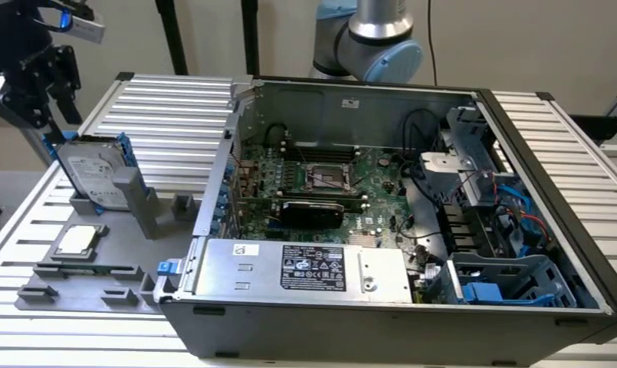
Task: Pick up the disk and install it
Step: 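Pick up the disk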
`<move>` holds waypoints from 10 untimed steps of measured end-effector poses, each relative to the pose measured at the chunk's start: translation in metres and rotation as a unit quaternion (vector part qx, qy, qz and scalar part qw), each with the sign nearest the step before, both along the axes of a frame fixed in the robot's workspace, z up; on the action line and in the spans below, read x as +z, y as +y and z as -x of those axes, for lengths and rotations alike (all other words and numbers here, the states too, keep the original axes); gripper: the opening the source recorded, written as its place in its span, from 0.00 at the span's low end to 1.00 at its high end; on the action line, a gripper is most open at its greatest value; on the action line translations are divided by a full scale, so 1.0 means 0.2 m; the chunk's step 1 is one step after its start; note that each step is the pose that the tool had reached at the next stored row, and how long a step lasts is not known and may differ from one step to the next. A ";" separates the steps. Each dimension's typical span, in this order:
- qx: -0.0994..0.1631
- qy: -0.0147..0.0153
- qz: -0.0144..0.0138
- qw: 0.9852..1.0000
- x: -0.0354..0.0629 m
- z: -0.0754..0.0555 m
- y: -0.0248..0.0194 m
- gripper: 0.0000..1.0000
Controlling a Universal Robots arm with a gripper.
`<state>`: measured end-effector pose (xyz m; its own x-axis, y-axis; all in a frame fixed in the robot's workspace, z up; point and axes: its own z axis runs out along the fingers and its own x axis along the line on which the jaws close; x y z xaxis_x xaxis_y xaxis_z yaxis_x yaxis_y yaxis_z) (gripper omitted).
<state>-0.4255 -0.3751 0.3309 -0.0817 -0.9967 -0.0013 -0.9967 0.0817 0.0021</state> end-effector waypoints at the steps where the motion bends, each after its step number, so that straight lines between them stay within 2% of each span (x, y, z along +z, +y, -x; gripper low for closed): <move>1: 0.000 0.000 0.000 1.000 -0.009 0.00 0.000 1.00; 10: 0.000 0.000 0.000 1.000 -0.091 0.00 0.000 1.00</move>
<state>-0.4259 -0.3751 0.3127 -0.0818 -0.9966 -0.0014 -0.9966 0.0818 0.0020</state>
